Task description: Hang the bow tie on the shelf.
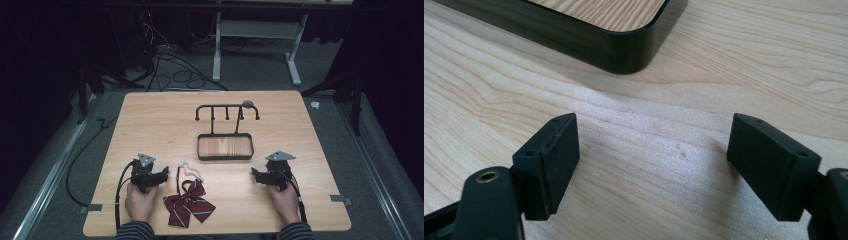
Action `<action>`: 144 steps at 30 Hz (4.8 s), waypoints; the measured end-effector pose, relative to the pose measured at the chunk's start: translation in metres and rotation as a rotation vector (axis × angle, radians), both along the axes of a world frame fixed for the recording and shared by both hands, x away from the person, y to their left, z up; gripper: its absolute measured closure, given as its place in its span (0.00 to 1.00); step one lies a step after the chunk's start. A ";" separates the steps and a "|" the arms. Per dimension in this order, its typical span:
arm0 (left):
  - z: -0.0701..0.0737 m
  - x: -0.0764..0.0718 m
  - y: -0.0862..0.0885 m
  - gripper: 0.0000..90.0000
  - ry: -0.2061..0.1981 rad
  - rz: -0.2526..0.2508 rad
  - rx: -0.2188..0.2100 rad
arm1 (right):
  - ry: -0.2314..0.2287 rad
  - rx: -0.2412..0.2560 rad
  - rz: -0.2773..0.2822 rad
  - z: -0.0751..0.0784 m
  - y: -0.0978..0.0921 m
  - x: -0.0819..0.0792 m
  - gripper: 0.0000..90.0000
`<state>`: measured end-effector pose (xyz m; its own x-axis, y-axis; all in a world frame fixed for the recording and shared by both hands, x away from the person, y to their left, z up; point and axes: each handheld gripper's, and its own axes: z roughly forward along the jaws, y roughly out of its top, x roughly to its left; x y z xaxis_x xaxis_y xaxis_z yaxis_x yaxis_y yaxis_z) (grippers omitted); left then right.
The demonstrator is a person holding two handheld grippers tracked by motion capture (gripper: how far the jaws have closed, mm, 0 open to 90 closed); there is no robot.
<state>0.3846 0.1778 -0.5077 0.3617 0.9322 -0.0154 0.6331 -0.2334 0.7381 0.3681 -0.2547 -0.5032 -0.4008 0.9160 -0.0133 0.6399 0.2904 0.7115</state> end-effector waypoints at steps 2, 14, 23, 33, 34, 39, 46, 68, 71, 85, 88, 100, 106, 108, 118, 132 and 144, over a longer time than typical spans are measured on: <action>0.000 0.000 0.000 0.29 0.000 0.000 0.000 | 0.000 0.000 0.000 0.000 0.000 0.000 0.24; 0.000 -0.001 0.001 0.30 0.000 0.002 -0.005 | 0.002 0.000 0.001 0.000 0.000 0.000 0.24; 0.001 -0.006 0.000 0.39 -0.013 0.005 0.003 | 0.002 -0.001 0.008 0.000 0.000 0.000 0.24; 0.005 -0.016 0.007 0.45 -0.015 0.008 -0.045 | 0.000 0.000 0.010 0.000 0.000 -0.001 0.24; 0.007 -0.018 0.009 0.45 -0.018 0.009 -0.055 | 0.000 0.000 0.010 0.000 0.000 -0.001 0.24; 0.015 -0.028 0.014 0.50 -0.015 -0.016 -0.093 | 0.000 0.000 0.010 0.000 0.000 -0.001 0.24; 0.025 -0.040 0.012 0.54 -0.001 -0.037 -0.118 | 0.000 0.000 0.010 0.000 0.000 -0.001 0.24; 0.021 -0.036 -0.041 0.74 0.083 -0.179 -0.062 | 0.001 0.000 0.012 0.000 0.000 -0.001 0.24; 0.019 -0.033 -0.042 0.80 0.084 -0.181 -0.041 | 0.000 0.000 0.012 0.000 0.000 -0.001 0.24; 0.019 -0.031 -0.047 1.00 0.114 -0.218 -0.005 | 0.002 0.001 0.013 0.000 0.000 -0.001 0.24; 0.025 -0.032 -0.048 1.00 0.099 -0.226 -0.017 | 0.001 0.001 0.013 0.000 0.000 -0.002 0.24; 0.065 -0.041 -0.052 1.00 0.009 -0.298 -0.039 | 0.000 0.001 0.015 0.000 0.000 -0.002 0.24; 0.084 -0.046 -0.056 1.00 -0.031 -0.346 -0.042 | -0.001 0.002 0.015 0.000 0.000 -0.002 0.24; 0.090 -0.048 -0.057 1.00 -0.049 -0.357 -0.044 | 0.000 0.000 0.015 0.000 0.000 -0.002 0.24; 0.121 -0.050 -0.069 1.00 -0.112 -0.438 -0.051 | 0.000 0.001 0.015 0.000 0.000 -0.002 0.24; 0.156 -0.040 -0.090 1.00 -0.151 -0.540 -0.059 | -0.001 0.000 0.016 0.000 -0.001 -0.003 0.24; 0.174 -0.025 -0.114 1.00 -0.162 -0.607 -0.042 | -0.001 0.000 0.015 0.000 -0.001 -0.003 0.24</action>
